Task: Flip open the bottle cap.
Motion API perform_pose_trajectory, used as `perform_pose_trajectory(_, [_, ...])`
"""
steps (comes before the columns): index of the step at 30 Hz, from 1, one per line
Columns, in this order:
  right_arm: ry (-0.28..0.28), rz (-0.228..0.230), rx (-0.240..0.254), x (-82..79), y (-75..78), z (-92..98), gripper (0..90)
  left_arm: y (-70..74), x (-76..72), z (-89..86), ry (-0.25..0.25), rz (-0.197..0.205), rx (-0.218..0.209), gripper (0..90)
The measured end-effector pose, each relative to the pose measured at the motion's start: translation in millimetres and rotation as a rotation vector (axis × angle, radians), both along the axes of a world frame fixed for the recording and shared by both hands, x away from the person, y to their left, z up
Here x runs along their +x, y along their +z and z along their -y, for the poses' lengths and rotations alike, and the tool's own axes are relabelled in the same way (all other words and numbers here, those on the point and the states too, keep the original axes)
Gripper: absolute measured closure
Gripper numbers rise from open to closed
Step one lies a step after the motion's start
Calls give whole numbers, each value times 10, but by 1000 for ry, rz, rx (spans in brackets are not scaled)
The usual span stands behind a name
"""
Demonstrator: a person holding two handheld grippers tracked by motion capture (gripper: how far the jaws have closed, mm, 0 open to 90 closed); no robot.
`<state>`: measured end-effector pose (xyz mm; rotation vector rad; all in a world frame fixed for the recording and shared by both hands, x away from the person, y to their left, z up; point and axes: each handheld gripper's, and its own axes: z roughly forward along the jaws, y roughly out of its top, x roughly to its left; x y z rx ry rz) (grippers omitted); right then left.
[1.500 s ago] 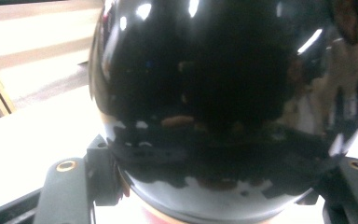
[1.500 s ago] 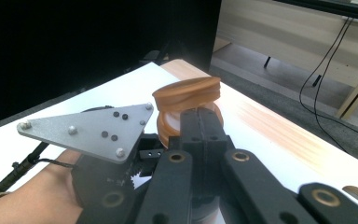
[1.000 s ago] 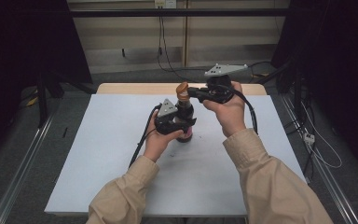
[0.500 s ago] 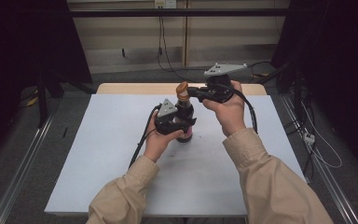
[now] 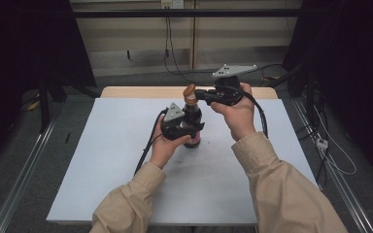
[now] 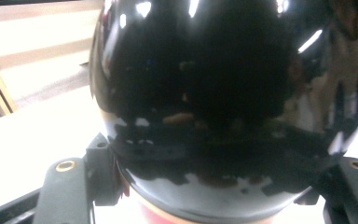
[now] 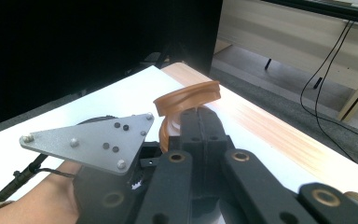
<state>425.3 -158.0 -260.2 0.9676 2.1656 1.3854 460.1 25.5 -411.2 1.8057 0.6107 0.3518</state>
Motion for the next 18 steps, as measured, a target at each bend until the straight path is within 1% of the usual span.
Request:
perform_pose_trajectory(15, [-5,1,-1,3,8,-6,900,-5,2,0,1,-1,-3,301])
perform_pose_trajectory(18, [-5,9,0,5,18,-12,900,-5,1,1,3,-1,-3,301])
